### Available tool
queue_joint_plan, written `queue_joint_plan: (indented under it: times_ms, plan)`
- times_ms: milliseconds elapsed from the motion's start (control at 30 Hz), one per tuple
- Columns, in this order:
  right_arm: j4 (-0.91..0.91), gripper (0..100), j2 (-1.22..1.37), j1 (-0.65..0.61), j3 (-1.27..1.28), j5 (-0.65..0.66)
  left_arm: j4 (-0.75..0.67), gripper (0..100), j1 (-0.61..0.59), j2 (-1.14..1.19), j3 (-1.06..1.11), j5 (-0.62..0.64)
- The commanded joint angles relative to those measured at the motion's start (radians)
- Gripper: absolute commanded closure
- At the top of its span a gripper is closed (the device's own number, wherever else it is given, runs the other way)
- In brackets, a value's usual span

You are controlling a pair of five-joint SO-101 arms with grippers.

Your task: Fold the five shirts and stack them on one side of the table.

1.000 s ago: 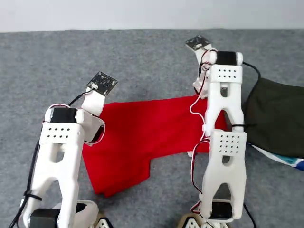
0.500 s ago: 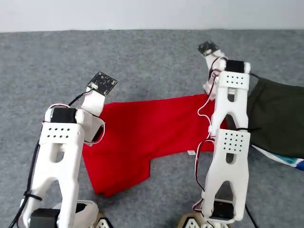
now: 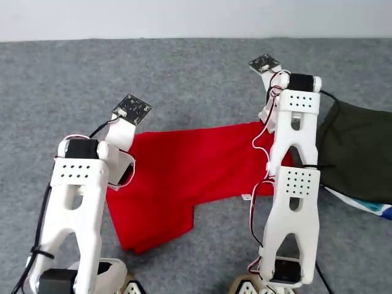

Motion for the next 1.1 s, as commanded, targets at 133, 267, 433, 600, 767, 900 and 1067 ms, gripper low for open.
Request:
queue_joint_plan:
  times_ms: [133, 267, 433, 600, 767, 900, 1067]
  plan:
    - [0.047, 98.7, -0.277, -0.001, 0.256, -0.048, 0.157, 99, 0.005, -0.035, -0.111, 0.006]
    - [0.044, 98.7, -0.529, -0.077, 0.575, -0.049, 0.259, 99, -0.054, -0.035, -0.203, 0.011]
    - [0.042, 98.7, -0.800, -0.229, 0.910, -0.051, 0.310, 98, -0.292, -0.035, -0.308, 0.006]
    - [0.042, 98.7, -0.995, -0.430, 1.145, -0.063, 0.319, 98, -0.520, -0.034, -0.358, -0.086]
    - [0.041, 91.1, -1.063, -0.634, 1.295, -0.163, 0.334, 98, -0.715, -0.032, -0.355, -0.226]
    - [0.025, 83.6, -1.061, -0.768, 1.347, -0.229, 0.328, 98, -0.842, -0.031, -0.355, -0.305]
    - [-0.035, 85.7, -1.047, -0.871, 1.347, -0.233, 0.328, 98, -0.916, -0.031, -0.355, -0.362]
